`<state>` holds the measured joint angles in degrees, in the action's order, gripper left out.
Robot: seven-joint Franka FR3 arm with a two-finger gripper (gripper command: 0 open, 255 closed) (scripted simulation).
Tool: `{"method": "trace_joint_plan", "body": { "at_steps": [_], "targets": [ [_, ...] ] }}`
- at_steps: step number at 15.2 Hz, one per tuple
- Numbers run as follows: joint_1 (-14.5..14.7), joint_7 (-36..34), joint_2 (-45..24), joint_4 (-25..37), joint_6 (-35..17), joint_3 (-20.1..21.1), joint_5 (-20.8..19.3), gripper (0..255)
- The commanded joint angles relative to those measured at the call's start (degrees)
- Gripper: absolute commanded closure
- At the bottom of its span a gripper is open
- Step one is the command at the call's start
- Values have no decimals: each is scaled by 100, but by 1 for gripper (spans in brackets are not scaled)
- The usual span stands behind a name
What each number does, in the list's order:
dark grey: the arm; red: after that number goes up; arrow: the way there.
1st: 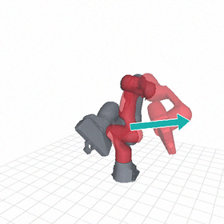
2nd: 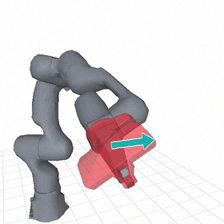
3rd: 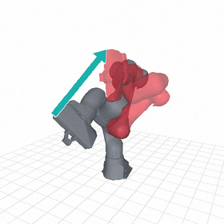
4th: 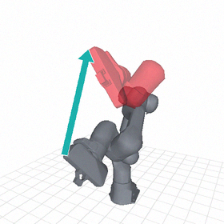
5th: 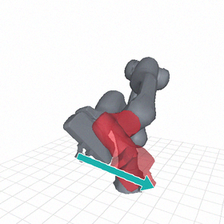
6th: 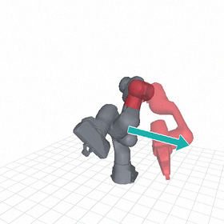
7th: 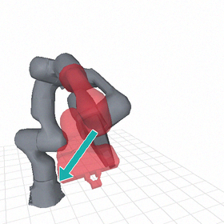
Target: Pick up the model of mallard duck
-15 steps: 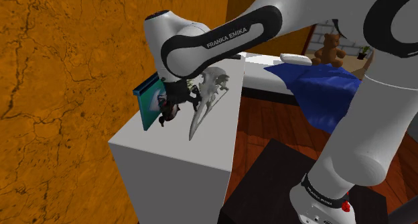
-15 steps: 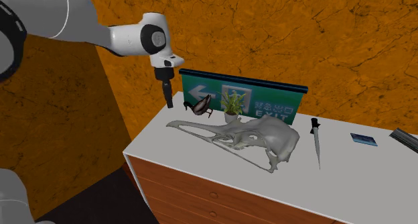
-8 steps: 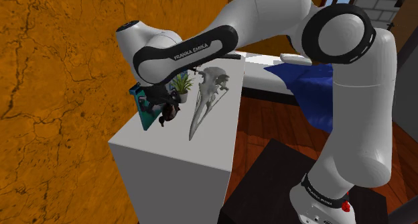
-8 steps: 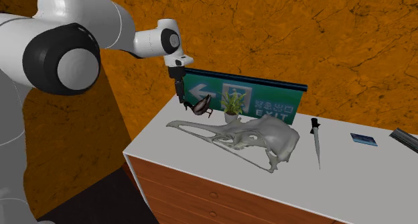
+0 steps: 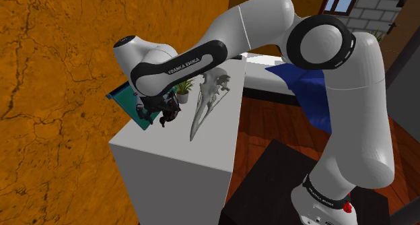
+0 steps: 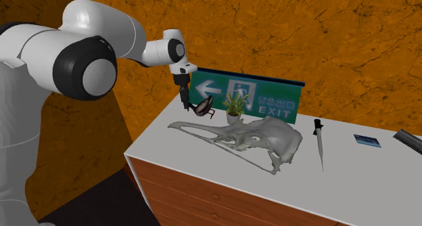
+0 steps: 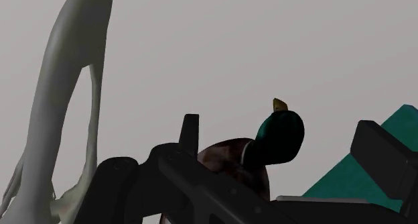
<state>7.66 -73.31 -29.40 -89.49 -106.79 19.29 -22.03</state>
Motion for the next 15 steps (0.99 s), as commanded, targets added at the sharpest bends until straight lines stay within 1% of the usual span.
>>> {"method": "trace_joint_plan", "body": {
  "at_steps": [1,2,3,12,15],
  "targets": [
    [2,-28,-50,-46,-92,-11,-25,0],
    [3,-28,-51,-44,-92,-12,-25,0],
    [7,-34,-53,-43,-90,-10,-25,255],
    [3,-28,-51,-44,-92,-12,-25,255],
    [0,26,36,57,85,8,18,255]
  ]
}}
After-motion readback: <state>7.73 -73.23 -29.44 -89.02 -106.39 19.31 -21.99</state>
